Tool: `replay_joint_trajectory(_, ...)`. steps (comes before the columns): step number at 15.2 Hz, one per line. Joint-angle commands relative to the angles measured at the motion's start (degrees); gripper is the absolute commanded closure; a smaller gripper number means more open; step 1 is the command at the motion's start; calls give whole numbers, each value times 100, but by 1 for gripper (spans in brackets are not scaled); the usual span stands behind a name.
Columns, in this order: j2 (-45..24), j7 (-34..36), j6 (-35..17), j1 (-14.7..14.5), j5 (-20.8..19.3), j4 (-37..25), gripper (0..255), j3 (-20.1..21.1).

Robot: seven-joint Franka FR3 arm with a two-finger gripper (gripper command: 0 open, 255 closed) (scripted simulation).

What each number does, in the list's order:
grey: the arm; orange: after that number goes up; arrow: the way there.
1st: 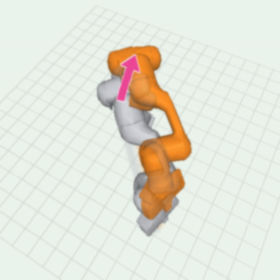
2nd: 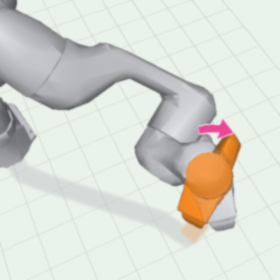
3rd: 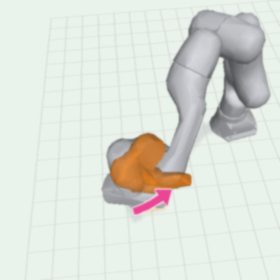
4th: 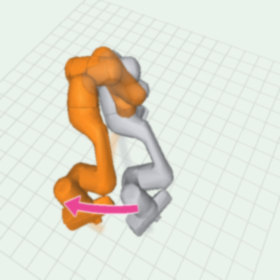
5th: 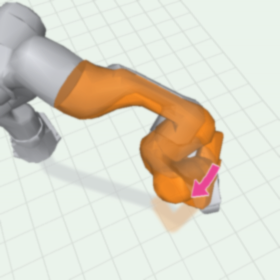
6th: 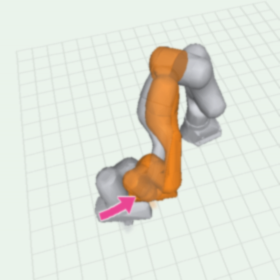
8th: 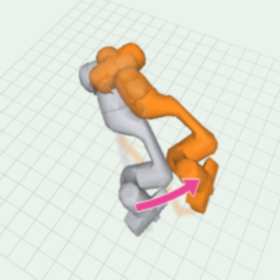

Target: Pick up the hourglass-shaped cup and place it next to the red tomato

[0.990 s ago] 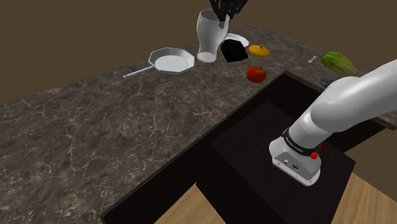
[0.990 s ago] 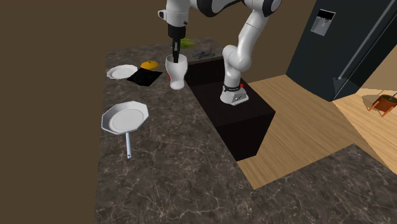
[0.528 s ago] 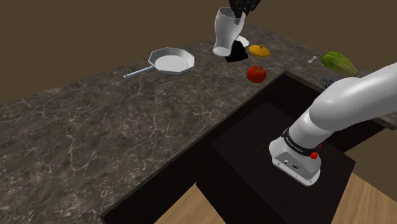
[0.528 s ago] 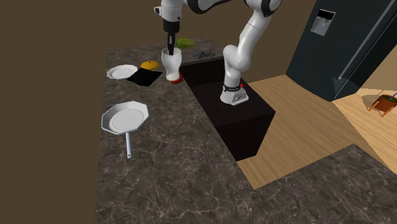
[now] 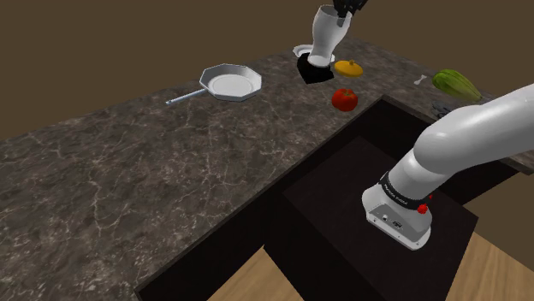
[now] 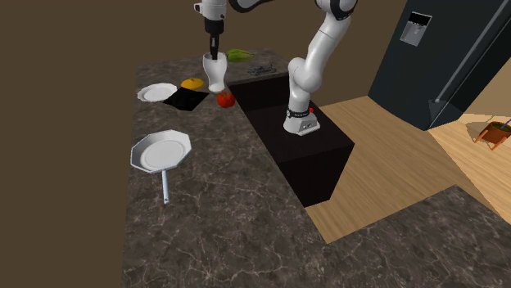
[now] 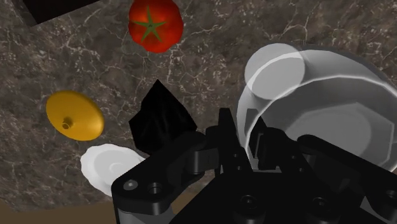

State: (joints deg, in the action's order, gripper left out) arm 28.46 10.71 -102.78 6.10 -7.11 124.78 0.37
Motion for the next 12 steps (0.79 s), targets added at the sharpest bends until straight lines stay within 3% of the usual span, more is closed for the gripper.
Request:
replay_joint_trajectory(1,-84,-280,-54,92,-72,-66,255,-214)
replay_joint_trajectory(3,-171,-514,-102,168,-126,-138,255,-398)
replay_joint_trajectory(12,-143,-437,-785,179,-166,577,255,-423)
